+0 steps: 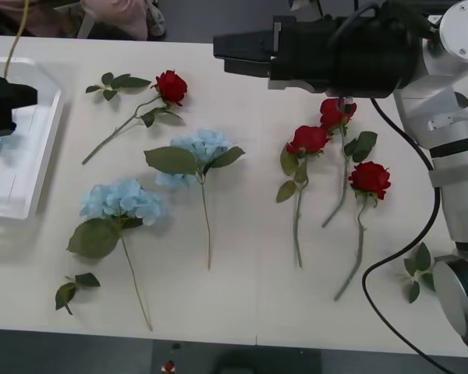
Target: Put the red flowers into the right box and the blue flowers into the left box
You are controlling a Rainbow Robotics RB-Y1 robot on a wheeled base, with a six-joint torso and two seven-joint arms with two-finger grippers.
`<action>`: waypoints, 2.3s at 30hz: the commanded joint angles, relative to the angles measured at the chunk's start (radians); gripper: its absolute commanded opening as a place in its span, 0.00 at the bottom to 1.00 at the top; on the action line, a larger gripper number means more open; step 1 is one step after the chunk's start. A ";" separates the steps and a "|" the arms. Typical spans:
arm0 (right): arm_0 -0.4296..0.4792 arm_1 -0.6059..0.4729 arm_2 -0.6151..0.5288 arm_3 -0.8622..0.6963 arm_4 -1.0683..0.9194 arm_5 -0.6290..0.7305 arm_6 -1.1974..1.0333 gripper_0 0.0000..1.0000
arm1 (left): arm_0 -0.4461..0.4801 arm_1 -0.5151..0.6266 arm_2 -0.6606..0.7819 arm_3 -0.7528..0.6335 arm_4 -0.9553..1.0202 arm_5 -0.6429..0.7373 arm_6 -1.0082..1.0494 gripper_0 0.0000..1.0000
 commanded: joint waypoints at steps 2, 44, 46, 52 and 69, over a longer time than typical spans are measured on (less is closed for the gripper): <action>0.015 -0.119 -0.006 -0.020 0.128 0.039 -0.127 1.00 | 0.083 0.035 0.078 0.025 -0.081 0.014 -0.059 0.00; 0.273 -0.200 -0.012 -0.247 1.047 0.540 -0.775 1.00 | 0.149 0.090 0.183 0.649 -0.244 -0.222 -0.476 0.79; 0.276 -0.195 -0.006 -0.227 1.069 0.514 -0.769 1.00 | 0.149 0.090 0.183 0.647 -0.237 -0.222 -0.479 0.81; 0.274 -0.189 0.037 -0.138 1.147 0.405 -0.744 1.00 | 0.149 0.095 0.194 0.647 -0.136 -0.222 -0.490 0.82; 0.274 -0.154 0.101 0.041 1.236 0.206 -0.696 1.00 | 0.094 0.354 0.173 0.604 0.289 -0.055 -0.488 0.83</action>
